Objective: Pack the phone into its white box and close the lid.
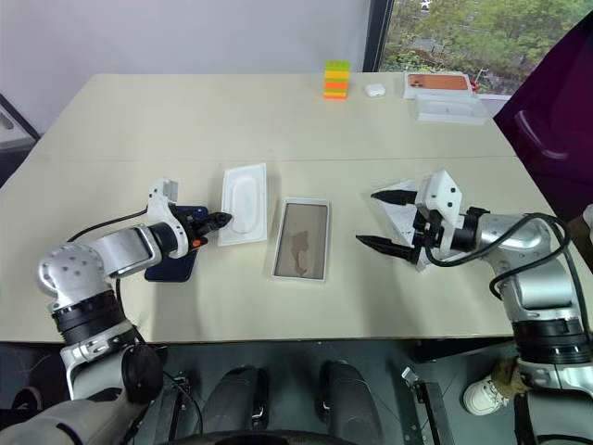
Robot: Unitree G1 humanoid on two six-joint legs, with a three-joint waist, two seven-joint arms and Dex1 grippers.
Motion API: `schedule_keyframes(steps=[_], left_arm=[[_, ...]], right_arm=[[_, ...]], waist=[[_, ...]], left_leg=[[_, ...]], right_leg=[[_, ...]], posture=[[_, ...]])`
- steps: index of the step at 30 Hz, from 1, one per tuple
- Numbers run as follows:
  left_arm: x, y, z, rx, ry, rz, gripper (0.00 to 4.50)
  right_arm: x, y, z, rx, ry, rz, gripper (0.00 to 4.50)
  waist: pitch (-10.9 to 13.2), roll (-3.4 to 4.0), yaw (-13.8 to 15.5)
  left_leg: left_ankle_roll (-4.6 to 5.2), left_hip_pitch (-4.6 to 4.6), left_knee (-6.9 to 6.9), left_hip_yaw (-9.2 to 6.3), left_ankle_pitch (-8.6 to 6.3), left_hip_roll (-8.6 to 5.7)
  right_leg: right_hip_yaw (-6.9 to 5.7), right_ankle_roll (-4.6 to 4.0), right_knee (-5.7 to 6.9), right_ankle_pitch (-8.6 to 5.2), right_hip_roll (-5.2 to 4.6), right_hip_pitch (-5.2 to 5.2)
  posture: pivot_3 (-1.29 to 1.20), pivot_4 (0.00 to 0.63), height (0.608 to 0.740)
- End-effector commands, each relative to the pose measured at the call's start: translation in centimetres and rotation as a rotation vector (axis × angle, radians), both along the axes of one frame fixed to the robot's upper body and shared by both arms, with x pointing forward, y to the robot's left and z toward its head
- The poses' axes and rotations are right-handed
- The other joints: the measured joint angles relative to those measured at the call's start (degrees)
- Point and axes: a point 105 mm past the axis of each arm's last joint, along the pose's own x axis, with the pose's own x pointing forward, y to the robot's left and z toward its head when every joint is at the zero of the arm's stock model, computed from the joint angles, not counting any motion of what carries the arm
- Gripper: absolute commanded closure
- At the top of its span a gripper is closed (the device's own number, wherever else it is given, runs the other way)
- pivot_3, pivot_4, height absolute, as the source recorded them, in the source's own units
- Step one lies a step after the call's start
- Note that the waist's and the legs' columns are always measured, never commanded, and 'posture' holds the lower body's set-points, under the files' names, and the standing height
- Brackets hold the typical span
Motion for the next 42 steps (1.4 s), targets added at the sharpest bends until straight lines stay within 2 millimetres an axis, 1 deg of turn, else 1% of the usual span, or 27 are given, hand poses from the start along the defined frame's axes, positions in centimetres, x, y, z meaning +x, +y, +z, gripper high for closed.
schedule_keyframes(steps=[1,3,5,7,13,37,38,42], left_arm=[[-0.7,-1.0,1.9,0.052,-0.075,-0.091,4.47],[-0.7,-1.8,2.3,0.058,-0.093,-0.125,4.47],[-0.6,-2.9,2.3,0.065,-0.089,-0.139,4.47],[-0.6,-4.0,1.9,0.058,-0.074,-0.163,4.47],[-1.2,-6.2,1.3,0.088,-0.068,-0.215,4.47],[-1.2,-6.3,1.3,0.094,-0.069,-0.214,4.47],[-1.2,-6.9,1.0,0.092,-0.065,-0.204,4.47],[-0.4,-6.2,1.4,0.083,-0.084,-0.139,4.47]], right_arm=[[-0.5,0.3,1.0,-0.007,-0.045,0.028,0.0],[-0.1,0.4,0.7,-0.019,-0.059,0.015,0.0],[0.3,0.4,0.5,-0.031,-0.076,0.0,0.0],[0.3,0.4,0.6,-0.026,-0.076,-0.006,0.0],[0.5,0.1,0.6,-0.033,-0.085,-0.029,0.0],[0.5,0.0,0.6,-0.033,-0.086,-0.031,0.0],[0.6,0.2,0.4,-0.035,-0.093,-0.036,0.0],[0.8,0.7,0.3,-0.034,-0.103,-0.041,0.0]], waist=[[0.0,0.0,-0.1],[0.0,0.0,0.0],[0.0,0.0,0.0],[0.0,0.0,0.0],[0.0,-0.01,0.0],[0.0,0.0,0.0],[0.0,0.0,0.0],[0.0,-0.01,0.0]], left_leg=[[0.0,0.0,0.0,0.0,0.0,0.0],[0.0,0.01,0.0,0.0,0.0,0.0],[0.0,0.01,0.0,-0.01,0.0,0.0],[0.0,0.0,0.0,0.0,0.0,0.0],[-0.01,-0.01,0.0,-0.01,0.01,-0.01],[-0.01,0.0,0.0,-0.01,0.01,-0.01],[-0.01,0.0,0.0,-0.02,0.0,-0.01],[-0.01,-0.01,0.0,-0.02,0.01,-0.01]], right_leg=[[0.0,0.0,0.0,0.0,0.0,0.0],[0.01,0.0,0.01,0.0,0.0,0.0],[0.01,-0.01,0.01,0.0,0.0,0.0],[0.01,-0.01,0.01,0.0,0.0,0.0],[0.02,-0.01,-0.01,0.01,-0.02,0.0],[0.01,-0.01,0.0,0.0,0.0,0.0],[0.01,-0.01,0.0,0.0,0.0,0.0],[0.01,-0.01,-0.01,0.0,0.0,0.0]], posture=[[0.0,0.15,0.74],[0.0,0.15,0.74],[0.0,0.15,0.74],[0.0,0.15,0.74],[0.0,0.15,0.74],[0.0,0.15,0.74],[0.0,0.15,0.74],[0.0,0.15,0.74]])
